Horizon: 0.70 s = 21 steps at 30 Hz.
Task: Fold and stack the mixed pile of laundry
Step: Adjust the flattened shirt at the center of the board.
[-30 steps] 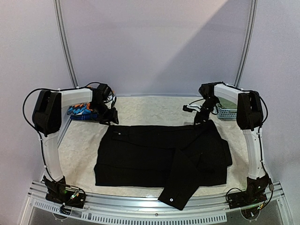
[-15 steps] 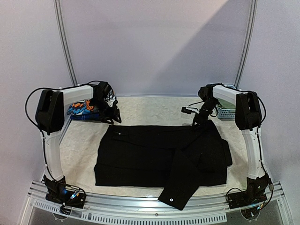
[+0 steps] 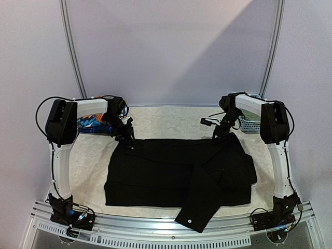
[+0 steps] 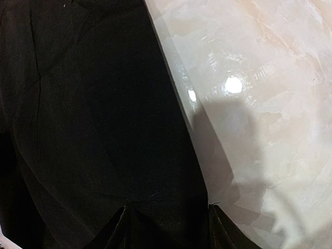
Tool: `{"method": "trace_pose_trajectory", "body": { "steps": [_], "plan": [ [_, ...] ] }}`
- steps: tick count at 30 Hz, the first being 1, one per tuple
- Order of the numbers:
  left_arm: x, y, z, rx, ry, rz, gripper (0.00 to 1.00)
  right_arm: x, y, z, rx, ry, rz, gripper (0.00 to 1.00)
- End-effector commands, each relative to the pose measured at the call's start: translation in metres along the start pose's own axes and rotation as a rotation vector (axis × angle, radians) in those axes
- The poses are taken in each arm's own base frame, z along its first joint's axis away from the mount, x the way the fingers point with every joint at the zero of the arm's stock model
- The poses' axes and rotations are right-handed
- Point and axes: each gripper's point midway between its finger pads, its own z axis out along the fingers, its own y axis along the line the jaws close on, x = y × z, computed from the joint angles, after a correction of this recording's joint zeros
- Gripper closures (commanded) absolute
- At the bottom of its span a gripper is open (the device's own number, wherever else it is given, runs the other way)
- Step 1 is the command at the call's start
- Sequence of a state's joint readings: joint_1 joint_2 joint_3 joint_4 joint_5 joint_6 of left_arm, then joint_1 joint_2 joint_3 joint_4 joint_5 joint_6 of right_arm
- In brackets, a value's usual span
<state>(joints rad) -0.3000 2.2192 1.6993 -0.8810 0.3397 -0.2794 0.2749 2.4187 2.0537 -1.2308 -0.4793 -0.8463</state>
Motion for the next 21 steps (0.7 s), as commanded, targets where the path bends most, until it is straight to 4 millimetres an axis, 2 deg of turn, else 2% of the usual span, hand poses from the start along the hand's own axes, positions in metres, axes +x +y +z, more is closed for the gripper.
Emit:
{"method": "trace_pose_trajectory", "body": {
  "steps": [1, 3, 10, 14, 16, 21],
  "plan": [
    [-0.003, -0.001, 0.002, -0.003, -0.002, 0.013, 0.60, -0.002, 0.006, 0.003, -0.018, -0.009, 0.000, 0.50],
    [-0.007, -0.002, 0.003, 0.005, -0.018, 0.009, 0.67, -0.003, 0.006, 0.004, -0.021, -0.012, 0.002, 0.50],
    [-0.028, -0.014, -0.002, 0.050, -0.086, 0.002, 1.00, -0.003, 0.006, 0.003, -0.017, -0.015, 0.010, 0.50],
    [-0.051, -0.030, -0.021, 0.099, -0.179, 0.035, 1.00, -0.005, 0.004, -0.001, 0.004, -0.016, 0.006, 0.50],
    [-0.067, -0.040, -0.037, 0.117, -0.247, 0.063, 1.00, -0.006, 0.001, -0.006, 0.027, -0.019, 0.007, 0.50],
    [-0.119, -0.071, -0.086, 0.184, -0.481, 0.136, 1.00, -0.018, -0.011, -0.030, 0.090, -0.099, 0.032, 0.46]
  ]
}}
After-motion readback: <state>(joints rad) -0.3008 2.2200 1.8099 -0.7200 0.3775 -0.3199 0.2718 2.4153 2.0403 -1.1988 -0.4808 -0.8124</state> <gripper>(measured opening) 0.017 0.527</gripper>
